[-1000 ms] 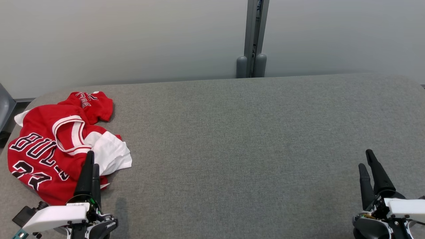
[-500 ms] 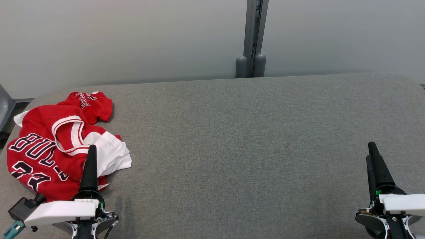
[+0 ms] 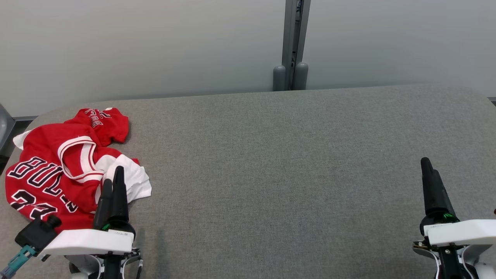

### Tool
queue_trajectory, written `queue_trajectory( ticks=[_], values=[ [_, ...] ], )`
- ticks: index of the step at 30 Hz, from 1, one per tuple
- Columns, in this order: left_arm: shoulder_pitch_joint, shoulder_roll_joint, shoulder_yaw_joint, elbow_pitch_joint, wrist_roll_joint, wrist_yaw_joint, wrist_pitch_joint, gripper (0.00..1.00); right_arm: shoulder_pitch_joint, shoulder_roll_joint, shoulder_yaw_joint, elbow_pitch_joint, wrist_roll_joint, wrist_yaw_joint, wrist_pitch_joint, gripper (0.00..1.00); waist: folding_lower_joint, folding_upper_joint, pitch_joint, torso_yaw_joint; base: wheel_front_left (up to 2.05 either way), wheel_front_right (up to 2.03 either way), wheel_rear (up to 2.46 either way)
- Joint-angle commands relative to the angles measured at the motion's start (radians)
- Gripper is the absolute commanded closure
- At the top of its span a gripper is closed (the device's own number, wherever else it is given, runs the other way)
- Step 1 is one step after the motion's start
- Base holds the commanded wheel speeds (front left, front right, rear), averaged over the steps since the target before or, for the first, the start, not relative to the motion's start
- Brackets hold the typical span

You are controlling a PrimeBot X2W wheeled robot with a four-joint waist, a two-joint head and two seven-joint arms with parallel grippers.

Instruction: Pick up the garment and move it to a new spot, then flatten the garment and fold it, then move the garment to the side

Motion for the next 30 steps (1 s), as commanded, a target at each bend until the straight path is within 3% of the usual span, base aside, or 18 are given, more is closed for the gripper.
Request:
queue_trajectory(
  ticks=[1,19,30],
  values=[
    [-0.034,0.008,-0.007,-0.016,0.058,0.012,-0.011,0.0,-0.026,-0.011,0.0,-0.018,-0.062,0.002,-0.015,0.0,0.0,0.0,0.0,-0.001,0.0,0.0,0.0],
    [-0.04,0.009,-0.077,0.012,0.4,0.076,-0.063,0.0,-0.03,-0.012,0.037,-0.015,-0.419,0.002,-0.066,0.0,0.0,0.0,-0.005,-0.002,0.0,0.0,0.0],
    [-0.045,0.01,-0.096,0.032,0.534,0.1,-0.095,0.0,-0.033,-0.013,0.06,-0.02,-0.565,0.002,-0.099,0.0,0.0,0.0,-0.009,-0.003,0.0,0.0,0.0]
  ],
)
